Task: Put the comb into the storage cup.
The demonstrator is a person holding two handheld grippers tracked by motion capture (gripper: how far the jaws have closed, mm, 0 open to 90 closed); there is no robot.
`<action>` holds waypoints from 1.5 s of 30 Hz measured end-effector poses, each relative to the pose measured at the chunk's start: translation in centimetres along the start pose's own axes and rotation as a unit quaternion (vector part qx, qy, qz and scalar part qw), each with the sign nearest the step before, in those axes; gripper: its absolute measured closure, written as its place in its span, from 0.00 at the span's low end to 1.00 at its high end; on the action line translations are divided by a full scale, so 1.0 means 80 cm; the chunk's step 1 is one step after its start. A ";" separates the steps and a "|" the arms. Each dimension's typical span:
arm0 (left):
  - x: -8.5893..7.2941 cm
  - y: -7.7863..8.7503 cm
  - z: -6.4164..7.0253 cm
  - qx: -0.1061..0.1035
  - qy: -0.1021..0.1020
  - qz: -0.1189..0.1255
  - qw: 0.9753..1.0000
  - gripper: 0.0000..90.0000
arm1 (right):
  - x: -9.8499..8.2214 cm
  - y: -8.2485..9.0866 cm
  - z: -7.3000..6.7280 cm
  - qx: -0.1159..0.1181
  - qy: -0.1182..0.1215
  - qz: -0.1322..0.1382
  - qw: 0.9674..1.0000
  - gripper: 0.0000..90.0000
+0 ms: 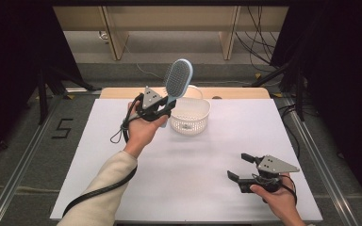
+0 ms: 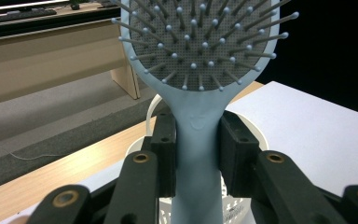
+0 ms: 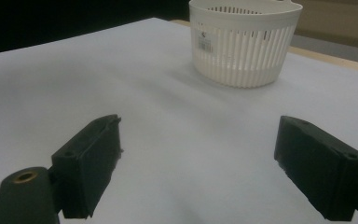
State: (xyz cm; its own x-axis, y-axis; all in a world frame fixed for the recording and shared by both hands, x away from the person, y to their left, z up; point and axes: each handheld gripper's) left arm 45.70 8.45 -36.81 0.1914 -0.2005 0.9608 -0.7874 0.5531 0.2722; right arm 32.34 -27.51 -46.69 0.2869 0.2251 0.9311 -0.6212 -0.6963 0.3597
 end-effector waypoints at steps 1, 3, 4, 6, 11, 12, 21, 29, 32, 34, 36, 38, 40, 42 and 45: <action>0.000 0.000 0.000 0.000 0.000 0.000 1.000 0.78 | 0.000 0.000 0.000 0.000 -0.001 -0.001 1.000 0.17; 0.000 -0.001 0.000 0.000 -0.001 -0.001 1.000 0.78 | 0.000 0.000 0.000 0.000 -0.001 -0.001 1.000 0.17; 0.001 -0.001 0.000 0.000 -0.002 -0.001 1.000 0.78 | 0.000 0.000 0.000 0.000 -0.001 -0.001 1.000 0.17; 0.000 -0.002 0.000 0.000 -0.003 -0.001 1.000 0.78 | 0.000 0.000 0.000 0.000 -0.001 -0.001 1.000 0.17; 0.000 -0.005 0.002 -0.001 -0.002 -0.002 1.000 0.78 | 0.000 0.000 0.000 0.000 0.000 0.000 1.000 0.17; 0.000 -0.006 0.001 -0.001 -0.002 -0.003 1.000 0.78 | 0.000 0.000 0.000 0.000 -0.001 -0.001 1.000 0.17; 0.000 -0.009 0.003 -0.003 -0.006 -0.004 1.000 0.78 | 0.000 0.000 0.000 0.000 -0.001 0.000 1.000 0.17; 0.001 -0.012 0.003 -0.004 -0.005 -0.005 1.000 0.78 | 0.000 0.001 0.000 0.000 -0.001 0.000 1.000 0.17; 0.001 -0.013 0.002 -0.004 -0.005 -0.005 1.000 0.78 | 0.000 0.001 0.000 0.000 -0.002 -0.001 1.000 0.17; 0.001 -0.014 0.002 -0.003 -0.005 -0.005 1.000 0.78 | 0.000 0.001 0.000 0.000 -0.001 0.000 1.000 0.17; 0.002 -0.014 0.001 -0.004 -0.006 -0.007 1.000 0.78 | 0.000 0.001 0.000 0.000 -0.002 0.000 1.000 0.17; 0.001 -0.015 0.001 -0.003 -0.007 -0.008 1.000 0.78 | 0.000 0.001 0.000 0.000 -0.001 0.000 1.000 0.17; 0.001 -0.016 0.000 -0.002 -0.006 -0.008 1.000 0.78 | 0.000 0.001 0.000 0.000 -0.002 0.000 1.000 0.17; 0.000 -0.016 -0.001 -0.001 -0.007 -0.008 1.000 0.78 | 0.000 0.001 0.000 0.000 -0.002 0.000 1.000 0.17; 0.000 -0.018 -0.001 -0.003 -0.007 -0.007 1.000 0.78 | 0.000 0.001 0.000 0.000 -0.001 -0.001 1.000 0.17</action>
State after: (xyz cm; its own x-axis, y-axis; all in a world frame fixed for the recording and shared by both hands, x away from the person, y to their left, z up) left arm 46.85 7.74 -37.17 0.1941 -0.2196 0.9561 -0.7816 0.5543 0.2860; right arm 32.31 -27.53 -46.66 0.2895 0.2240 0.9306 -0.6211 -0.6958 0.3607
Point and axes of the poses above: each handheld gripper's, and its own axes: y roughly backward along the jaws, x roughly out of its top, z roughly to its right, and after that the axes turned 2 degrees about -y, right-handed
